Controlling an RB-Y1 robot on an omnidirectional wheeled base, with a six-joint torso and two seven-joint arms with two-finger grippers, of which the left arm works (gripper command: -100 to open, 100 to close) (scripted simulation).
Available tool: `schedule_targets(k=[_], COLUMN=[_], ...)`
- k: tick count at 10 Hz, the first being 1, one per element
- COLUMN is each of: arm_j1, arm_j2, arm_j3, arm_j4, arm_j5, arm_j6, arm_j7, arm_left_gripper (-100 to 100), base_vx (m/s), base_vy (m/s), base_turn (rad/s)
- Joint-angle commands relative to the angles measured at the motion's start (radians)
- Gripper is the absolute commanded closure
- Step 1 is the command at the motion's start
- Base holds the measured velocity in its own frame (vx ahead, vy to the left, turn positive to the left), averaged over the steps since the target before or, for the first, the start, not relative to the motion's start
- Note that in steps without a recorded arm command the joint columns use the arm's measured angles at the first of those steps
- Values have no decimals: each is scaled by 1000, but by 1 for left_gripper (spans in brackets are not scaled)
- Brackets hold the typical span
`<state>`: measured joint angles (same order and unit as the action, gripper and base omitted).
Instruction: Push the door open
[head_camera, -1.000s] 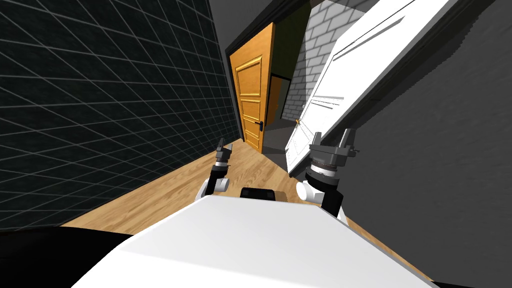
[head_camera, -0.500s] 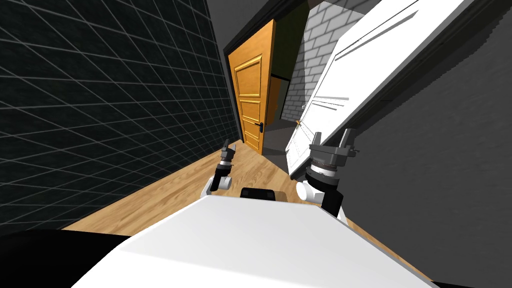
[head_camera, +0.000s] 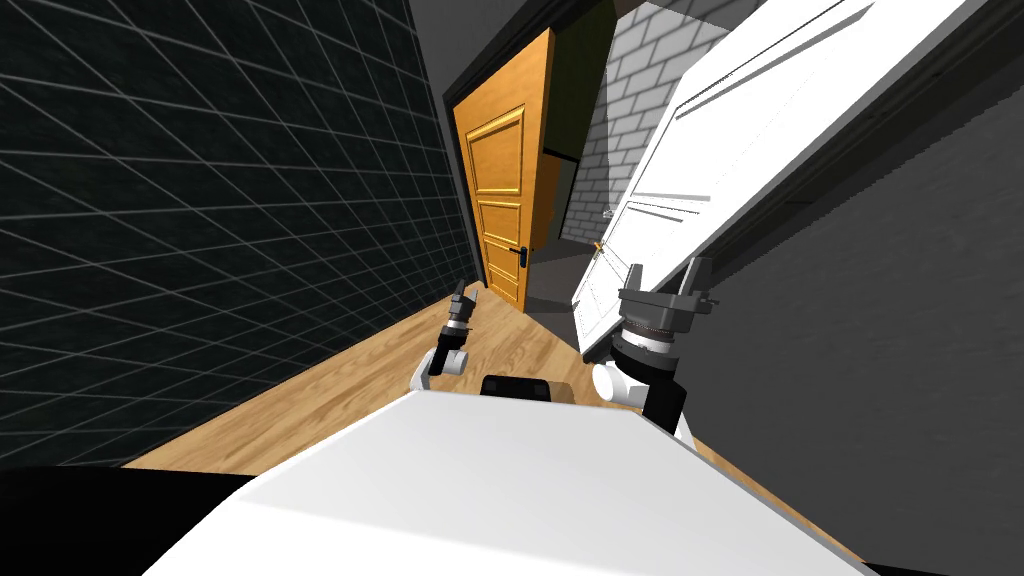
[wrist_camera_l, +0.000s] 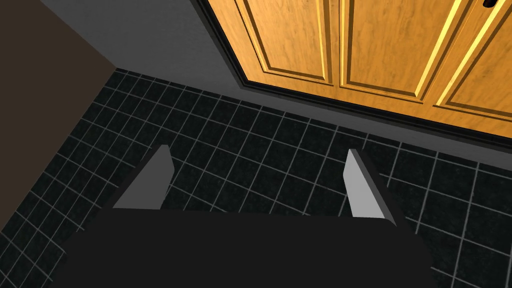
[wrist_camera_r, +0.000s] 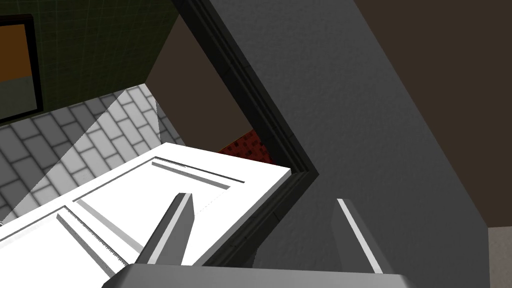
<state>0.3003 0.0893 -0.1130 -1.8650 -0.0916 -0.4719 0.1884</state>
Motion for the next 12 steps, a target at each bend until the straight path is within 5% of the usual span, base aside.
schedule_targets(k=[1, 5, 12], arm_j1=[-20, -105, -211], arm_j2=[1, 6, 5], arm_j3=[-7, -32, -61], arm_j4=[31, 158, 317], arm_j5=[-2, -8, -15], arm_j6=[2, 4, 8], arm_j7=[2, 12, 25], arm_left_gripper=[-100, -100, -100], base_vx=[101, 128, 103], base_vy=[46, 67, 54], base_turn=[-23, -43, -33])
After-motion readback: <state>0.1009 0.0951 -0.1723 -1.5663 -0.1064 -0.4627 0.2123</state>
